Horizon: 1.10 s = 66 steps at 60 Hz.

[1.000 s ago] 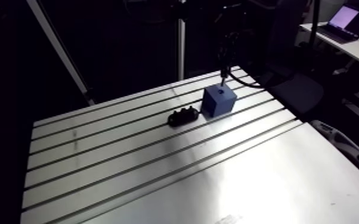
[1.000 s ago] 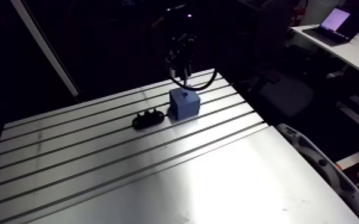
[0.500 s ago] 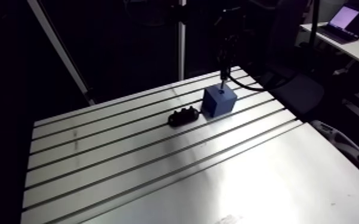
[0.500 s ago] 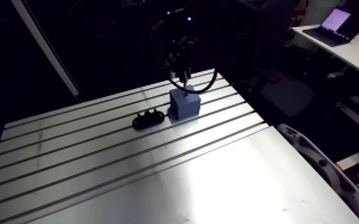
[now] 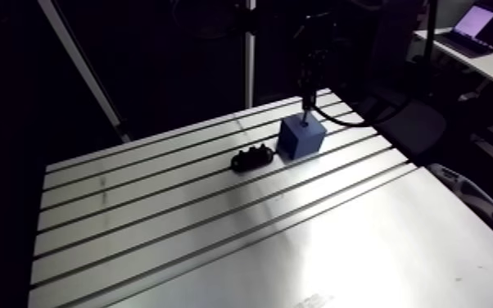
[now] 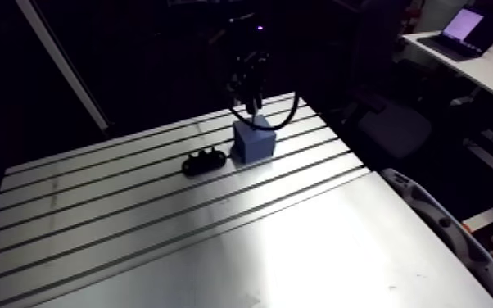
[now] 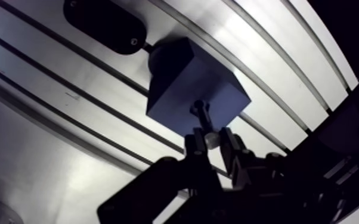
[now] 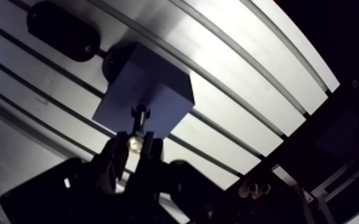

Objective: Pick up the M10 bolt and insert it into the hex recess until seated.

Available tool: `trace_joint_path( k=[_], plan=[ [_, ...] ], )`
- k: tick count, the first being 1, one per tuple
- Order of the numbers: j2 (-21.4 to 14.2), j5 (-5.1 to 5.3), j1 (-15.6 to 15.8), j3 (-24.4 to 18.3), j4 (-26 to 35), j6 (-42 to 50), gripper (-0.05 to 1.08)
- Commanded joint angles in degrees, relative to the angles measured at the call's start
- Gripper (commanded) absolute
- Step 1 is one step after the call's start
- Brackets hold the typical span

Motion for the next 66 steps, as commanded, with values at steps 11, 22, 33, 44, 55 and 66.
trace_joint_path(
  k=[11, 22, 33, 44, 55, 66],
  plan=[
    [0.3, -0.11, 0.0, 0.0, -0.1, 0.0, 0.78],
    [0.6, -0.03, 0.0, 0.0, -0.1, 0.0, 0.78],
    [0.9, -0.03, 0.0, 0.0, -0.1, 0.0, 0.78],
    [1.0, -0.1, 0.0, 0.0, -0.1, 0.0, 0.78],
    [1.2, -0.2, 0.0, 0.0, -0.1, 0.0, 0.78],
    [1.3, -0.29, 0.0, 0.0, -0.1, 0.0, 0.78]
  ],
)
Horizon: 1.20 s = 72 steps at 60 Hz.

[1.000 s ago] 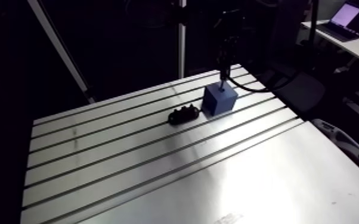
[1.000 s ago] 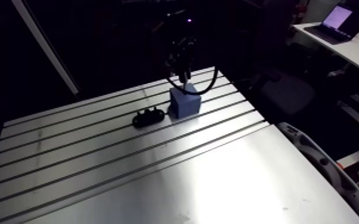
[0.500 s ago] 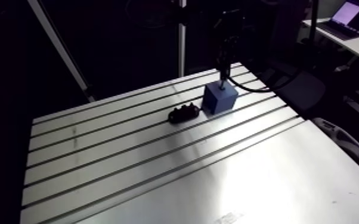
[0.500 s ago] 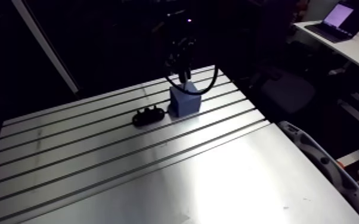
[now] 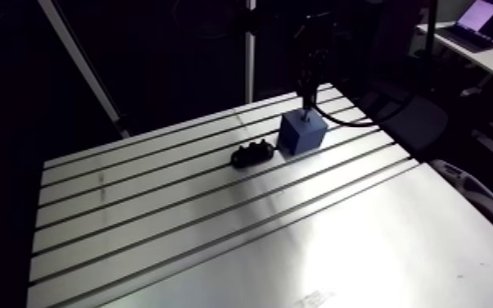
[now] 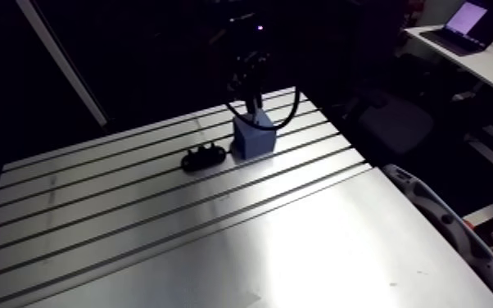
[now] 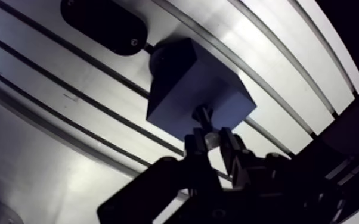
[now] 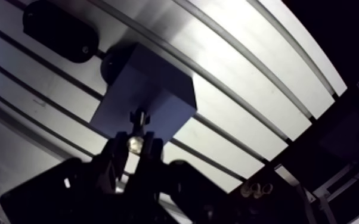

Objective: Pick up the M10 bolt and insert it into the hex recess until seated.

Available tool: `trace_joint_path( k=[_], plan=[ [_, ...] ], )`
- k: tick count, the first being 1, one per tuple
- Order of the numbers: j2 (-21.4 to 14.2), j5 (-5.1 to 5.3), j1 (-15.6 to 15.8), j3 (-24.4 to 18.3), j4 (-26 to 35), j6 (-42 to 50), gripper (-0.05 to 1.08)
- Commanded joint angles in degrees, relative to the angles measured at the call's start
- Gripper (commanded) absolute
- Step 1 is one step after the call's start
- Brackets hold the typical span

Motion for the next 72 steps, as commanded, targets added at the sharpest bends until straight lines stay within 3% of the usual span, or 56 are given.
trace_joint_path(
  k=[1, 69, 72],
  plan=[
    [0.1, -0.08, 0.0, 0.1, 0.0, 0.0, 0.78],
    [0.4, -0.08, 0.0, 0.8, -0.1, 0.1, 0.78],
    [0.2, -0.08, 0.0, 0.8, -0.2, 0.0, 0.72]
  ],
)
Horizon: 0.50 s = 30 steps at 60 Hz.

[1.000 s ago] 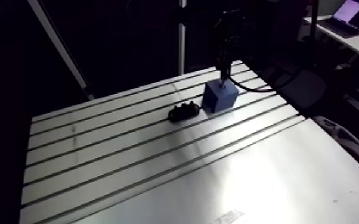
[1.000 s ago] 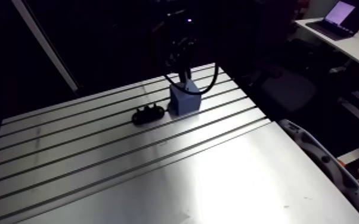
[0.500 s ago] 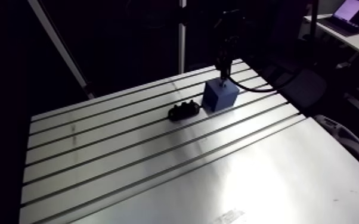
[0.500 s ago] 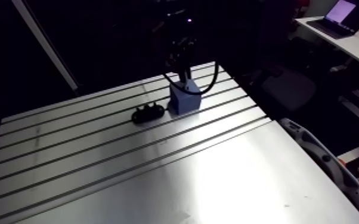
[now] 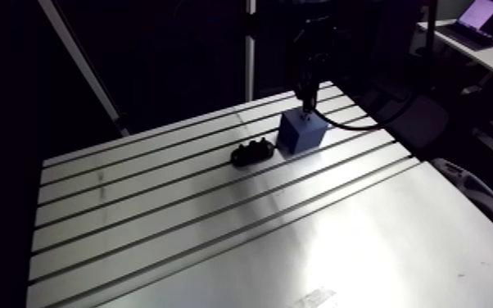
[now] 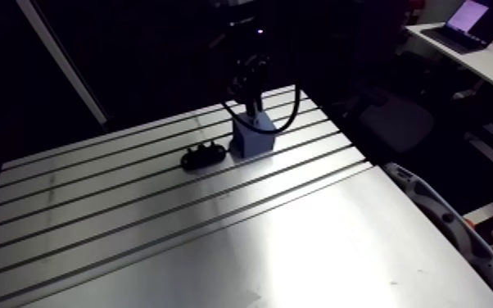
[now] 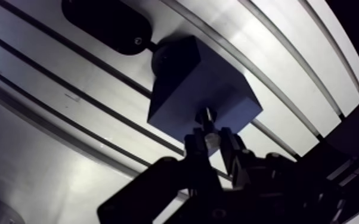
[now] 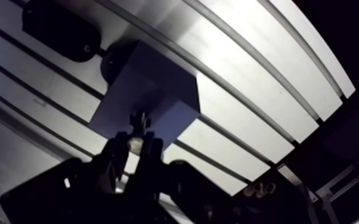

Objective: Pick up the M10 bolt and insert it into the hex recess until seated.

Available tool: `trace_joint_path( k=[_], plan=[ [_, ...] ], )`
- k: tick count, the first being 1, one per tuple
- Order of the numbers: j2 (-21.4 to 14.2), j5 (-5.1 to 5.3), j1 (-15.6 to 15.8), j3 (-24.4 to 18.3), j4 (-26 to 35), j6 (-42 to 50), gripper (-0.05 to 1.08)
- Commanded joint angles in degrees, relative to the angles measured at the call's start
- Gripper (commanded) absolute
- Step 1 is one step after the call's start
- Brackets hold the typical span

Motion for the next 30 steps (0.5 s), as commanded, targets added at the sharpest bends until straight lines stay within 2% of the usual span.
trace_joint_path(
  k=[1, 2, 3, 4, 5, 7, 14, 30],
  plan=[
    [-0.2, 0.0, 0.0, 0.2, 0.0, 0.0, 0.55],
    [-0.2, 0.0, 0.0, 0.2, 0.0, 0.0, 0.55],
    [-0.3, 0.0, 0.0, 0.3, 0.0, 0.0, 0.29],
    [-0.3, 0.0, 0.0, 0.3, 0.0, 0.0, 0.29],
    [-0.3, -0.07, 0.1, 0.3, 0.0, -0.1, 0.06],
    [-0.3, -0.08, 0.1, 0.4, 0.0, -0.2, 0.01],
    [-0.5, -0.26, 0.2, 1.2, -0.1, -0.2, 0.01],
    [-0.6, 0.17, 0.1, 1.0, -0.1, 0.1, 0.01]
  ],
)
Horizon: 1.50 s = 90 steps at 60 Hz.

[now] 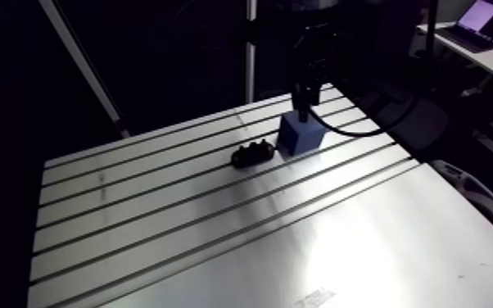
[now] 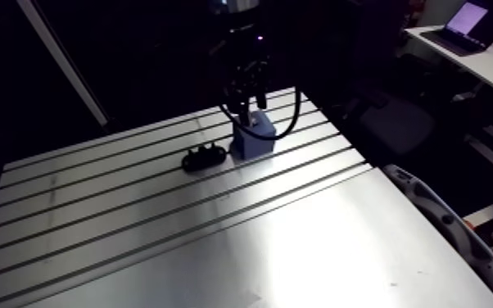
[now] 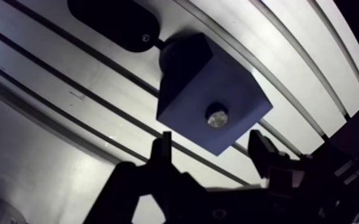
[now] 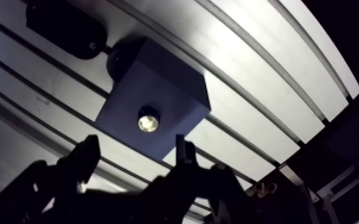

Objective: Pick up the M10 bolt and insert it into the hex recess until seated.

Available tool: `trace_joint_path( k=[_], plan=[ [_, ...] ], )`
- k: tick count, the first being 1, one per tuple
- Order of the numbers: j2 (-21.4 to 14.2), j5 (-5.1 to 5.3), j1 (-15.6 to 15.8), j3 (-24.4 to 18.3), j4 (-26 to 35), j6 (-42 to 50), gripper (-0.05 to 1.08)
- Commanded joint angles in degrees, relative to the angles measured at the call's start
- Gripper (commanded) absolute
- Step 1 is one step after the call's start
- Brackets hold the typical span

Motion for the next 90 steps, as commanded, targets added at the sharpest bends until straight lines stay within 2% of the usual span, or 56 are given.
trace_joint_path(
  k=[1, 14, 31, 33, 35, 37, 38, 39, 40, 41, 42, 43, 44, 45, 46, 47, 48, 49, 57, 70, 81, 90],
  plan=[
    [-0.1, 0.18, 0.0, 0.0, 0.0, 0.2, 0.01],
    [-0.5, 0.2, 0.1, -0.6, 0.0, 1.7, 0.01],
    [-1.0, 0.81, 0.0, -1.2, -1.3, 3.7, 0.03],
    [-1.4, 0.81, 0.0, -1.9, -1.1, 6.3, 0.16],
    [-1.4, 0.81, 0.0, -1.9, -1.1, 6.3, 0.16],
    [-2.1, 0.89, 0.1, -2.3, -0.9, 8.8, 0.32],
    [-2.1, 0.89, 0.1, -2.3, -0.9, 8.8, 0.32],
    [-2.4, 0.97, 0.0, -2.3, -0.9, 10.4, 0.44],
    [-2.4, 0.97, 0.0, -2.3, -0.9, 10.4, 0.44],
    [-2.6, 1.28, 0.0, -2.4, -0.7, 11.7, 0.56],
    [-2.6, 1.28, 0.0, -2.4, -0.7, 11.7, 0.56],
    [-2.9, 2.15, -0.1, -2.4, -0.2, 13.1, 0.69],
    [-2.9, 2.15, -0.1, -2.4, -0.2, 13.1, 0.69],
    [-3.2, 3.85, -0.4, -2.5, 0.5, 14.4, 0.81],
    [-3.2, 3.85, -0.4, -2.5, 0.5, 14.4, 0.81],
    [-3.4, 5.75, -0.6, -2.6, 1.3, 16.0, 0.91],
    [-3.5, 6.93, -0.7, -2.7, 2.3, 18.1, 0.99],
    [-3.4, 7.48, -0.7, -2.8, 3.3, 20.3, 1.02],
    [-3.2, 8.09, -1.2, -2.7, 5.3, 25.7, 1.08],
    [-3.1, 8.2, -1.6, -2.3, 5.2, 30.4, 1.08],
    [-3.1, 7.25, -1.9, -2.5, 5.2, 30.5, 1.08],
    [-2.8, 7.14, -2.5, -2.7, 5.2, 30.2, 1.08]
  ],
)
